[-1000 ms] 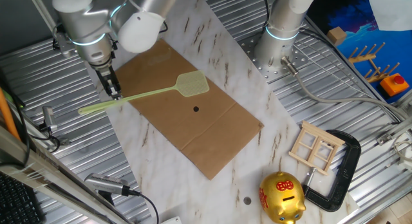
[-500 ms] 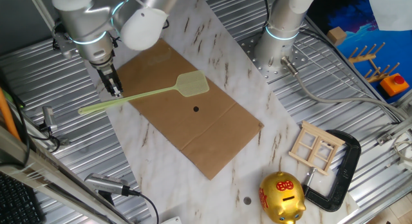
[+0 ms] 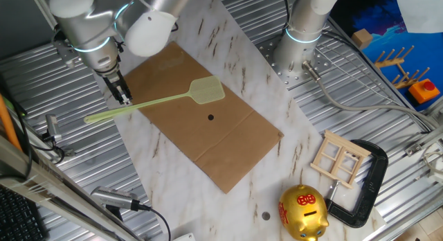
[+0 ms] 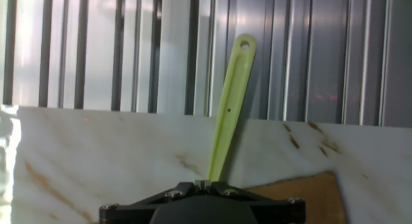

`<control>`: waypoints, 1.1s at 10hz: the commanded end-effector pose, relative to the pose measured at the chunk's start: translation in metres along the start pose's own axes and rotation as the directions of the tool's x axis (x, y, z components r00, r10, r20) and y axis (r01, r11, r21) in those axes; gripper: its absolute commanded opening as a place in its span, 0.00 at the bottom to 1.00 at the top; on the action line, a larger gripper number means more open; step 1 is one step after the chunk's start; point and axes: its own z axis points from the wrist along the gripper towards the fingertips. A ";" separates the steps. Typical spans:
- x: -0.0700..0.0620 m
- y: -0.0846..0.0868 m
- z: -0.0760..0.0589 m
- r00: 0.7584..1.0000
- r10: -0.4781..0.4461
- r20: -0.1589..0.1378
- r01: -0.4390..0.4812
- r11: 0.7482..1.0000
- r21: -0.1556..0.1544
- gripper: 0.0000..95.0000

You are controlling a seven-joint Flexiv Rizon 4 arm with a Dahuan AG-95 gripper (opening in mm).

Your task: Swat with a flyswatter

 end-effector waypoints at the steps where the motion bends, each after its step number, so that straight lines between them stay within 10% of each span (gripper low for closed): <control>1: 0.000 -0.001 0.001 1.000 -0.011 0.008 0.011 1.000 -0.002 0.00; 4: 0.000 -0.007 -0.001 1.000 0.000 0.004 0.000 1.000 -0.003 0.00; 11: 0.040 -0.119 -0.007 0.988 -0.157 -0.010 0.157 0.988 -0.004 0.00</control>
